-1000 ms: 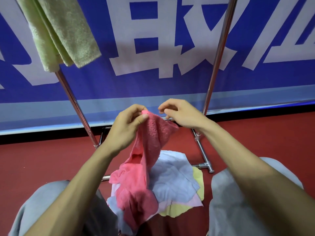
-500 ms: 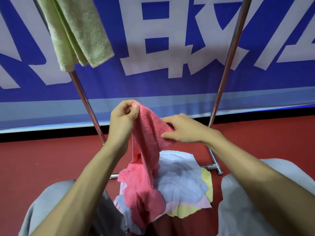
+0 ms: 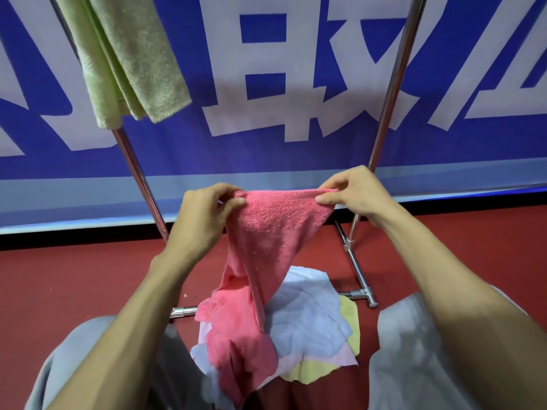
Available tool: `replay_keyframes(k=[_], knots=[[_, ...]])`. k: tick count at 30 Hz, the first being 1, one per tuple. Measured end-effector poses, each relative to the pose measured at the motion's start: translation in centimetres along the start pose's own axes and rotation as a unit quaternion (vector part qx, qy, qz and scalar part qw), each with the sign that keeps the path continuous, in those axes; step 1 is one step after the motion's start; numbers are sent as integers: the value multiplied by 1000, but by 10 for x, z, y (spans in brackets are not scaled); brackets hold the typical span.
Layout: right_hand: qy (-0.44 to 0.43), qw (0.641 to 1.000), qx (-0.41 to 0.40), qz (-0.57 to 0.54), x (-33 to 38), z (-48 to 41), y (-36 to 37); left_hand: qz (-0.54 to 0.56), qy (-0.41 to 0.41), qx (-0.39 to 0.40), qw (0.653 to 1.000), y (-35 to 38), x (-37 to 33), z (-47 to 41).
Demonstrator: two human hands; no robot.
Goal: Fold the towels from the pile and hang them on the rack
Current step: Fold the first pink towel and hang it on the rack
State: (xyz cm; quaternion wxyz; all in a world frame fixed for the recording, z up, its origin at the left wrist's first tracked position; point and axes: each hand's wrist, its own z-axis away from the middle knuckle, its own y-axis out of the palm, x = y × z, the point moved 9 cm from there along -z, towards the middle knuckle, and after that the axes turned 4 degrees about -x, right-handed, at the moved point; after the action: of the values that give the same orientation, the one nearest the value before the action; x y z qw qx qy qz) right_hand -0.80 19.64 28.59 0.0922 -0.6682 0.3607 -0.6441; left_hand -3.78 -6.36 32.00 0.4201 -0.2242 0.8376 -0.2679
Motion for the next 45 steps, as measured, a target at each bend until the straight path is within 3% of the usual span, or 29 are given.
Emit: replay_keyframes(k=[8,14,21,30,37,45], knots=[[25,996,37,71,-19,4,12,-77,10,53,996,9,12,-1],[81,993,10,-84,-11,17,6,-55,17,26,998,2,6,-3],[71,986,-88,-125,23,20,-41,-60,74,83,992,-9,-25,-7],[-65,966,-183,-171,150,16,-105,121,48,-21,991,-119,-77,-67],[-170,947,-263,-71,237,34,-159,146,85,-53,984,-169,-129,-92],[-215,897,-361,-136,288,45,-210,133,181,-179,958,-221,-196,-120]])
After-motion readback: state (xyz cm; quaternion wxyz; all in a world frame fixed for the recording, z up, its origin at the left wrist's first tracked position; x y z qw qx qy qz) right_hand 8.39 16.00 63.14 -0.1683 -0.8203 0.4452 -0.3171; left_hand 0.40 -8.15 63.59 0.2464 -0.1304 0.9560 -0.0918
